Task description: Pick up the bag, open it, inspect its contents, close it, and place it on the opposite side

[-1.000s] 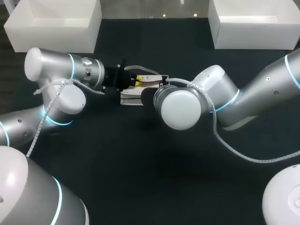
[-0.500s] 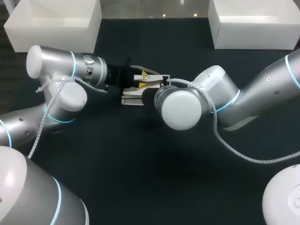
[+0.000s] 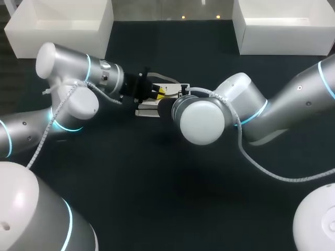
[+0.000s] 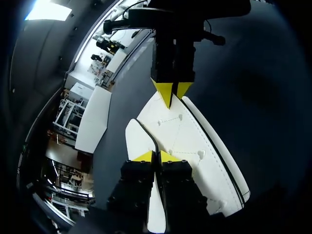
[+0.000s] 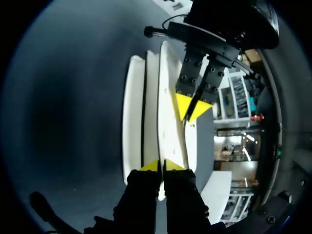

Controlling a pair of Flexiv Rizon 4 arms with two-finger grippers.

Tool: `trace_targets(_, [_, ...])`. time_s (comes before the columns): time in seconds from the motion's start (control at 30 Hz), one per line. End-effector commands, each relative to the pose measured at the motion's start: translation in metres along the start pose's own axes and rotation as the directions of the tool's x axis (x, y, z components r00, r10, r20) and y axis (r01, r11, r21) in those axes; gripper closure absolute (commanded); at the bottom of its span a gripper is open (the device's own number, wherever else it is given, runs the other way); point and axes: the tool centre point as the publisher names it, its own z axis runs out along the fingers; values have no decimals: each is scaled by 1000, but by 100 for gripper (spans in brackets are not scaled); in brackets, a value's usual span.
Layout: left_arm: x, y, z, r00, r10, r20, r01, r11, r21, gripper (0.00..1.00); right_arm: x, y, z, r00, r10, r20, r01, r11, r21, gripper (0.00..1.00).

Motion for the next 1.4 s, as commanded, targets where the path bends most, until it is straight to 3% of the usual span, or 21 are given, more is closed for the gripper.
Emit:
trace_targets(0.03, [1,14,-5,1000,-15,0,15,999,-42,100,3,-3,-1,1000,0,3,0,1000,-1,100])
trace_targets(0.2, [0,16,-2,1000,-22,12,22,999,-48,100,3,-3,-1,1000,0,3,0,1000,-1,100])
trace_targets(0.53, [3,0,-10,999,52,2,-52,997,60,100,3,-3,-1,1000,0,3,0,1000,-1,100])
trace_targets(0.73, [4,5,-10,1000,20,15,-20,999,29,100,3,-3,-1,1000,0,3,0,1000,-1,100])
trace_targets(0.77, [3,6,-10,1000,15,19,-15,1000,23,94,3,-3,-1,1000,0,3,0,1000,-1,100])
trace_targets(0.8, [2,7,-10,1000,14,22,-15,1000,20,73,3,-3,-1,1000,0,3,0,1000,-1,100])
trace_targets(0.9, [-1,9,-10,999,4,33,-4,1000,8,66,3,-3,-1,1000,0,3,0,1000,-1,100])
trace_targets(1.0, [-3,11,-9,999,-3,41,3,1000,-8,73,3,-3,-1,1000,0,3,0,1000,-1,100])
trace_targets(1.03, [-3,11,-8,999,-3,42,3,1000,-15,80,3,-3,-1,1000,0,3,0,1000,-1,100])
trace_targets(1.07, [-4,11,-7,999,-8,44,9,1000,-13,97,3,-3,-1,1000,0,3,0,1000,-1,100])
trace_targets(1.1, [-4,12,-6,999,-9,44,9,1000,-14,100,3,-3,-1,1000,0,3,0,1000,-1,100])
trace_targets(1.4, [0,3,-4,999,32,23,-33,998,46,100,3,-3,-1,1000,0,3,0,1000,-1,100])
